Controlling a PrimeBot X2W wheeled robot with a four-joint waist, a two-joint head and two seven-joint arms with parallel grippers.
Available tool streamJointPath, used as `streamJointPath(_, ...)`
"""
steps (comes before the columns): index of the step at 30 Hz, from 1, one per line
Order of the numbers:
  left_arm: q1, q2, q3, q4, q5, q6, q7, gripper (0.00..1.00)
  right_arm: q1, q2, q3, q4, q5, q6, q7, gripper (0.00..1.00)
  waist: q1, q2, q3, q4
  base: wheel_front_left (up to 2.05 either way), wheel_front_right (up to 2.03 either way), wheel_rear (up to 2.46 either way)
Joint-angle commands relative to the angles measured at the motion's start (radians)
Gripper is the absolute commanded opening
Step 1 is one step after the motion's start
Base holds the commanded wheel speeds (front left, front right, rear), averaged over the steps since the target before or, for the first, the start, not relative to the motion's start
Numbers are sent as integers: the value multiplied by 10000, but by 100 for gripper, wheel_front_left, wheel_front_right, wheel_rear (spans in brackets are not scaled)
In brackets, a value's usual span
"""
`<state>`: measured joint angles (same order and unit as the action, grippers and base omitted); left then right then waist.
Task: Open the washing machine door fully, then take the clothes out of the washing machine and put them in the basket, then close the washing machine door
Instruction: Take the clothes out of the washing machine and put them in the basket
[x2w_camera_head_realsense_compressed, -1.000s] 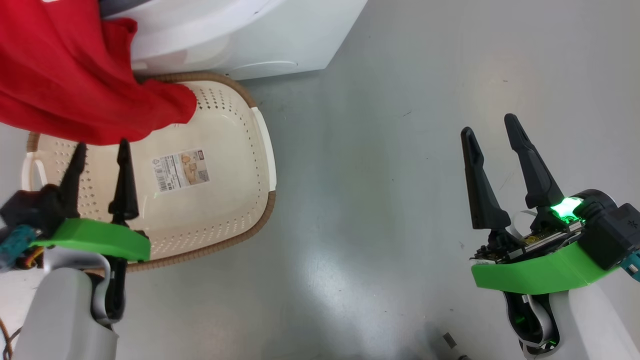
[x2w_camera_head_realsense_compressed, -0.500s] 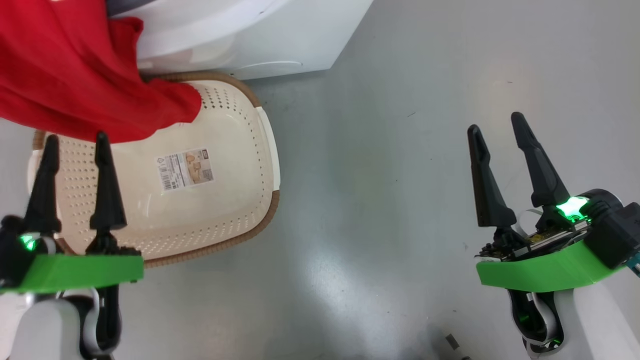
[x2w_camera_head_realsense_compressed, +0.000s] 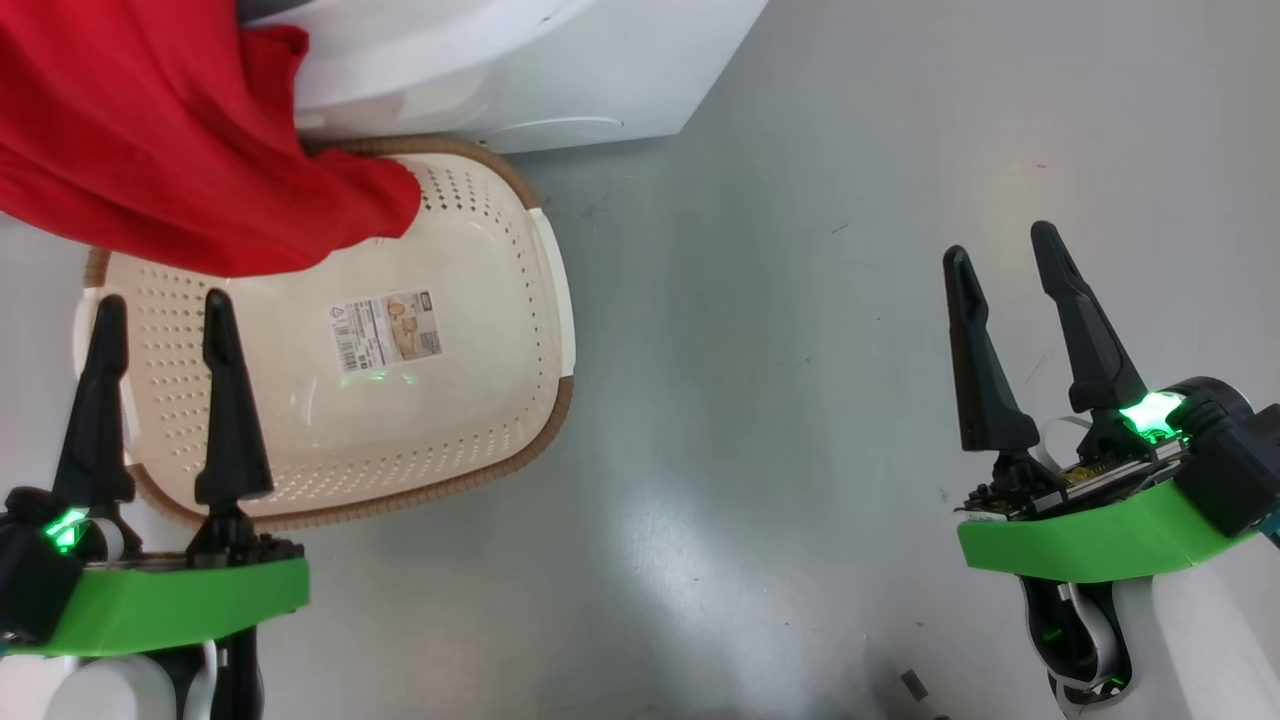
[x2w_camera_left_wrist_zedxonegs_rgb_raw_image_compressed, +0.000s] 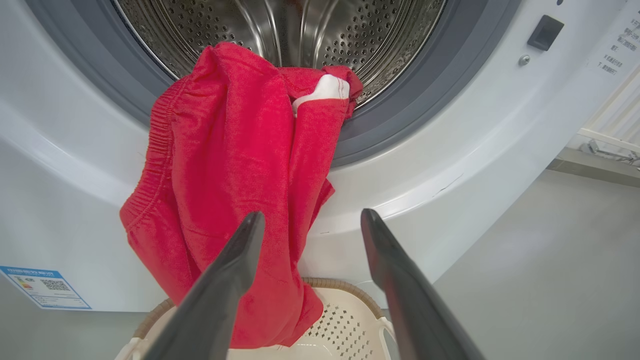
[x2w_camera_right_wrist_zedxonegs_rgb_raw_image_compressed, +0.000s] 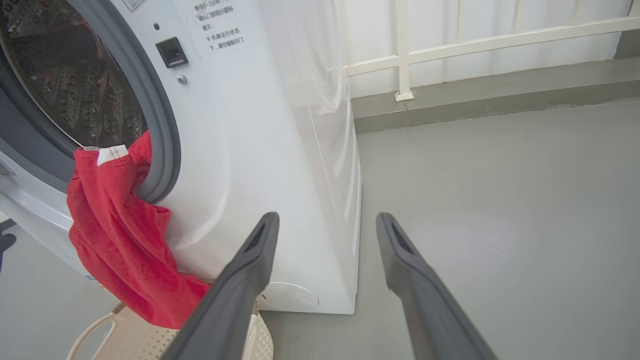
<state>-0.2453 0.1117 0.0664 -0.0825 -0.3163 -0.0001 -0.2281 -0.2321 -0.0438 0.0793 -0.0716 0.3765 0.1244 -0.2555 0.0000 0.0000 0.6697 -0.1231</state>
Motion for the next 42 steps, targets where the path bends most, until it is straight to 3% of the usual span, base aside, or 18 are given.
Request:
streamJointPath(1, 274, 119, 258, -407, 87, 82, 93, 100, 155, -64, 197, -244, -76, 63, -63, 100, 0, 0, 24, -9, 0, 0, 0)
streamJointPath(15, 77, 137, 142, -489, -95, 117, 237, 100, 103, -64, 153, -229, -74, 63, -63, 100, 0, 0, 100, 0, 0, 0, 0)
streamJointPath(31, -1654, 545, 420, 1757, -414, -62, -25, 100, 112, -64, 337, -194, -28, 63, -63, 100, 0, 0, 29, -264, 0, 0, 0)
streamJointPath(42, -3068, 1038, 595, 3273, -120, 130, -214, 100, 203, -64, 471, -219, 58, 63, -63, 100, 0, 0, -14, -484, 0, 0, 0)
